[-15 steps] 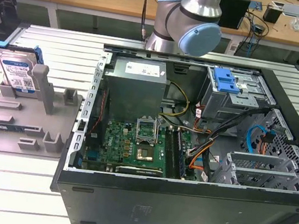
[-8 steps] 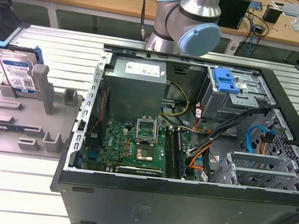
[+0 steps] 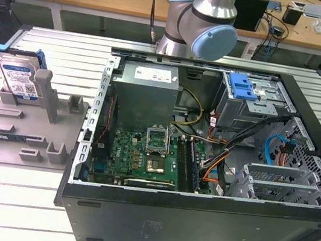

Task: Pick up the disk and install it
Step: 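Pick up the disk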

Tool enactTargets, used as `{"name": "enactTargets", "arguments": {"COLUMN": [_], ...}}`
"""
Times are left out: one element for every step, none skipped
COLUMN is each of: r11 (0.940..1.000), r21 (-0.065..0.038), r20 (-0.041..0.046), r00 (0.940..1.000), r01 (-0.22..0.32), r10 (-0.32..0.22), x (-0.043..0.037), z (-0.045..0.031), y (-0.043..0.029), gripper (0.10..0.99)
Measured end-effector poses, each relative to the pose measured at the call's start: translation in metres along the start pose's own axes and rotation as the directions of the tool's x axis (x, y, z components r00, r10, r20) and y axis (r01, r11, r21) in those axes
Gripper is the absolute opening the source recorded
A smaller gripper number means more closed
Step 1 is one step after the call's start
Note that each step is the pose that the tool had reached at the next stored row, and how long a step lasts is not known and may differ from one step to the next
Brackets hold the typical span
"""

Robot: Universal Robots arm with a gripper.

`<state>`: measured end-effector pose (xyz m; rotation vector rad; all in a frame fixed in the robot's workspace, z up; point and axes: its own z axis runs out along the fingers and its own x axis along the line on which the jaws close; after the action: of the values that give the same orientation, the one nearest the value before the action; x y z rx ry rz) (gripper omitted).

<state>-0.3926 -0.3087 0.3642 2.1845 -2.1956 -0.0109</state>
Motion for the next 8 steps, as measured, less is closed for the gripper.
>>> {"name": "enactTargets", "arguments": {"r11": [1.0, 1.0, 1.0, 1.0, 1.0, 1.0, 1.0, 1.0], "r21": [0.0, 0.0, 0.0, 0.0, 0.0, 0.0, 0.001, 0.001], "r20": [0.0, 0.0, 0.0, 0.0, 0.0001, 0.0, 0.0001, 0.0001], "r00": [1.0, 1.0, 1.0, 1.0, 1.0, 1.0, 1.0, 1.0], "r01": [0.0, 0.0, 0.0, 0.0, 0.0, 0.0, 0.0, 0.0], "r10": [0.0, 0.0, 0.0, 0.0, 0.0, 0.0, 0.0, 0.0], "x": [0.0002, 0.0004, 0.0005, 0.0006, 0.0007, 0.0007, 0.0008, 0.0008], "z": [0.0008, 0.0019, 0.0026, 0.0035, 0.0042, 0.0049, 0.0056, 0.007], "y": [0.0001, 0.0001, 0.0001, 0.0001, 0.0001, 0.0001, 0.0001, 0.0001], "gripper": [0.541, 0.541, 0.541, 0.541, 0.541, 0.541, 0.541, 0.541]}}
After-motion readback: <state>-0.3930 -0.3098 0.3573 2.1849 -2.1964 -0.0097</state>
